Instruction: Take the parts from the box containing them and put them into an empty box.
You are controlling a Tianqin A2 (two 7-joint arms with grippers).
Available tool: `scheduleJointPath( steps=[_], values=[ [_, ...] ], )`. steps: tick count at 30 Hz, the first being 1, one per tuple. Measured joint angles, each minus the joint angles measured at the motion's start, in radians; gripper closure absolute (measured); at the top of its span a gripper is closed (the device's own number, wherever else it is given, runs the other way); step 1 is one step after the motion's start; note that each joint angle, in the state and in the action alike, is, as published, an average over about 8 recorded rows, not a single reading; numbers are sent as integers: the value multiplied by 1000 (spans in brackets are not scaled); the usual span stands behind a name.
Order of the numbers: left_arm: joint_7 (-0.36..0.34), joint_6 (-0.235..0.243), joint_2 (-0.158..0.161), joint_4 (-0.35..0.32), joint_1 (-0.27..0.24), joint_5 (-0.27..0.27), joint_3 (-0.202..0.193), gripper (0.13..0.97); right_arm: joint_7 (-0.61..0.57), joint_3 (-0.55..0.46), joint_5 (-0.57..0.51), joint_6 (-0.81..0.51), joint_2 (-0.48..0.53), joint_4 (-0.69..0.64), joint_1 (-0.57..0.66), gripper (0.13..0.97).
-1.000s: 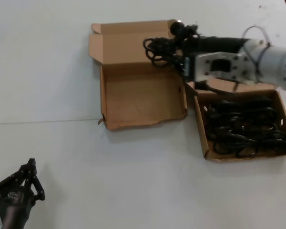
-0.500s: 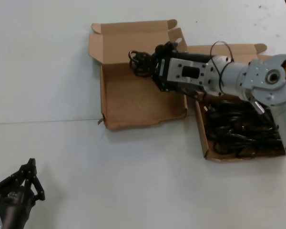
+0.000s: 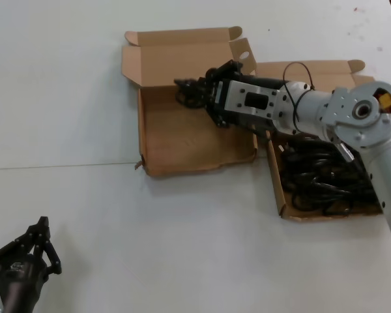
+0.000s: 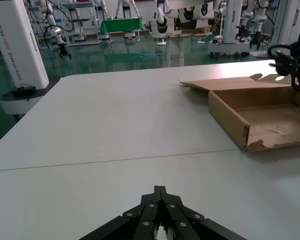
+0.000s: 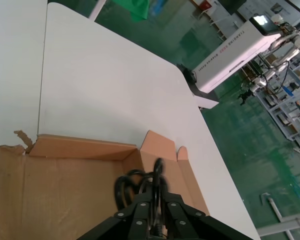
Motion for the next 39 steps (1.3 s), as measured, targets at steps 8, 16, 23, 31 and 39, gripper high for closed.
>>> scheduleJointPath(
  steps=[8, 16, 23, 31, 39],
  values=[
    [0, 0, 0, 0, 0, 0, 0, 941, 0, 7, 28, -5, 14, 17, -18, 857],
    [0, 0, 0, 0, 0, 0, 0, 941, 0, 71, 35, -56, 17, 112, -61, 789],
    [0, 0, 0, 0, 0, 0, 0, 941, 0, 166, 6, -117, -1, 222, -103, 672],
    [0, 0, 0, 0, 0, 0, 0, 941, 0, 254, 10, -166, -11, 388, -189, 497],
    [0, 0, 0, 0, 0, 0, 0, 941, 0, 275, 124, -183, 11, 566, -350, 326]
  ],
)
